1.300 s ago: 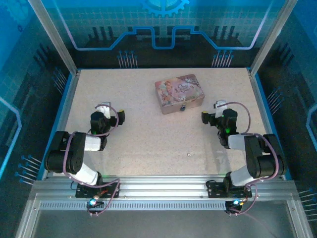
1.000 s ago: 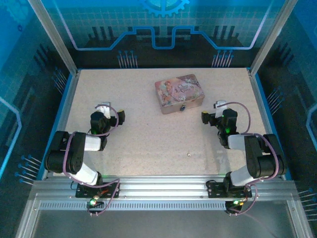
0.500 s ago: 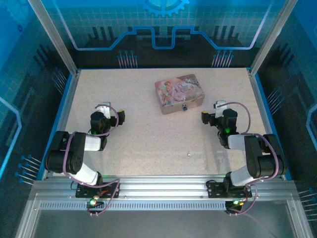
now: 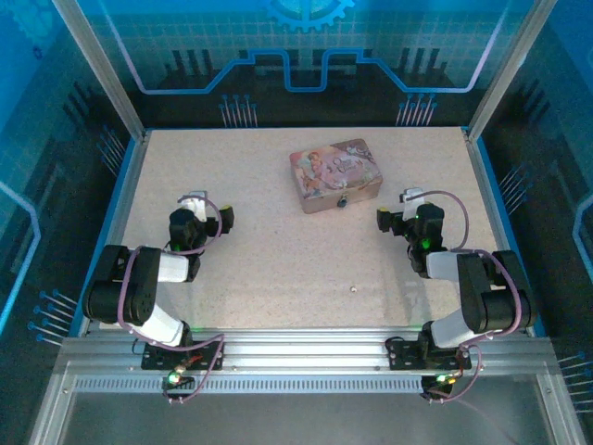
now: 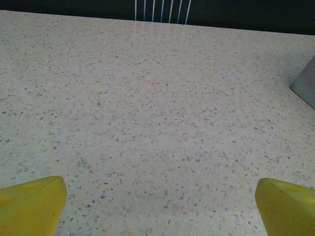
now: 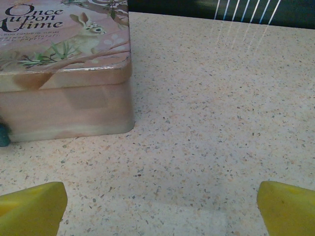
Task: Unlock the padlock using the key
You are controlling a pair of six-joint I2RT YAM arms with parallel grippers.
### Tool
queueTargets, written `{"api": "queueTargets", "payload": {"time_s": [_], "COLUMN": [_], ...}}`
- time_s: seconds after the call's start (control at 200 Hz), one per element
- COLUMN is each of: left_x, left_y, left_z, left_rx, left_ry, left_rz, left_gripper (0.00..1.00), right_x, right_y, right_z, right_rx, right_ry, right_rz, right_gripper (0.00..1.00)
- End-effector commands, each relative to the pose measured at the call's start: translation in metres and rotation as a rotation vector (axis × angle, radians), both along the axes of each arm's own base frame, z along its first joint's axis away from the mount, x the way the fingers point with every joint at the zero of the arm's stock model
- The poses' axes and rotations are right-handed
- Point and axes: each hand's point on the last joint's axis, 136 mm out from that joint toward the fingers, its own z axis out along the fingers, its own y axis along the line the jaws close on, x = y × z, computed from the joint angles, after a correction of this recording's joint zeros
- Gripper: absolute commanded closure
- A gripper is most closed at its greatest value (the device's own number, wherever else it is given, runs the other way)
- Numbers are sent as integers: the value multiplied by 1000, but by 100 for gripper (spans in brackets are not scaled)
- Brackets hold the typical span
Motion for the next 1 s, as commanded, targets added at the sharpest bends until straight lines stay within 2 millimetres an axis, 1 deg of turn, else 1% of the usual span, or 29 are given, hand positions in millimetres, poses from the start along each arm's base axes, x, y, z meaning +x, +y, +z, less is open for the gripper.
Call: {"api": "queueTargets", "payload": {"time_s": [0.0,0.1,0.16,0.255,0.33,0.43,0.47,0.575,0.625,0.635,0.64,0.645,0.715,0.775,0.895,0.996], "left_x": [5,0,-3,-6,-8,-12,-13,-18,-19,-20,-20,-20,-22,-25,-34,-43], "left_y": [0,1,3,5,12,16,17,20,19,19,19,19,10,0,-24,-46], "left_z": [7,9,15,25,33,49,59,84,92,93,94,94,103,106,99,93], "left_rx": [8,10,11,12,12,14,5,-89,-154,-167,-173,-180,-272,-365,-529,-598], "left_ry": [-21,-49,-75,-82,-78,-85,-92,-80,-46,-42,-37,-34,-4,16,88,136], "left_rz": [-12,-7,3,16,57,82,92,146,165,169,170,171,155,130,73,22], "left_gripper": [1,1,1,1,1,1,1,1,1,1,1,1,1,1,1,1], "right_x": [6,5,6,5,4,1,0,-5,-7,-10,-10,-11,-17,-22,-37,-52], "right_y": [3,2,-1,-1,-3,-2,-2,1,3,4,5,5,11,17,37,56], "right_z": [6,7,11,18,24,32,36,45,51,46,48,46,51,54,59,59], "right_rx": [-1,-2,1,0,1,10,19,60,89,94,97,99,142,180,260,297], "right_ry": [-25,-27,-24,-14,-6,20,27,66,81,109,103,117,163,203,284,355], "right_rz": [3,-6,-26,-28,-34,-40,-44,-52,-53,-54,-53,-53,-55,-57,-40,-19], "right_gripper": [0,0,0,0,0,0,0,0,0,0,0,0,0,0,0,6]}}
